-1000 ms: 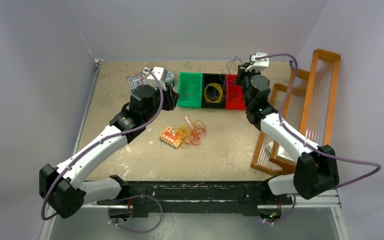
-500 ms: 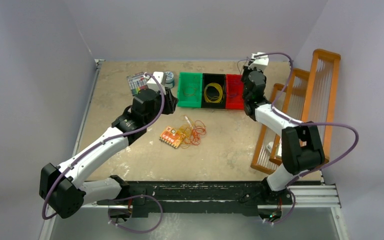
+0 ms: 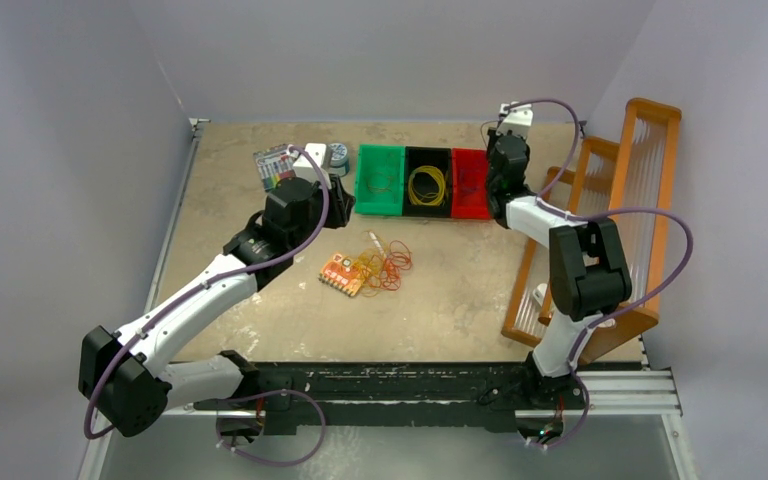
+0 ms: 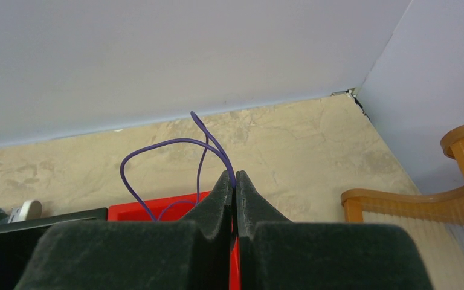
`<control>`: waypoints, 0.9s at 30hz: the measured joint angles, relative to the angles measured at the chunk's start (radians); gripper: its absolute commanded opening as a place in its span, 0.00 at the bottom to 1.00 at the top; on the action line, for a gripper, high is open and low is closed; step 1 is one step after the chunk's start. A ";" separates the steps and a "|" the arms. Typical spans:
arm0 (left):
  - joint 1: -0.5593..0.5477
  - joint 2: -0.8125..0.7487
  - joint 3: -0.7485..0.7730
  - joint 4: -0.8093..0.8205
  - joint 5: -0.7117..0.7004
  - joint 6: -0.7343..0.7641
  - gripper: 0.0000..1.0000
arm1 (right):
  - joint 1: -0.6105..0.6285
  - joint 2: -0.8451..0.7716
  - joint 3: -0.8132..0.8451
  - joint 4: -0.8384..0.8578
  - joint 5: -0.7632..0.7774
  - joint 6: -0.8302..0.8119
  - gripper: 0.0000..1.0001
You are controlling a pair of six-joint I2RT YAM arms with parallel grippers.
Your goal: Untangle the cables
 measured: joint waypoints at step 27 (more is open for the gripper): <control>0.000 0.030 0.000 -0.007 -0.010 0.000 0.29 | 0.000 0.189 0.073 -0.068 0.027 -0.035 0.00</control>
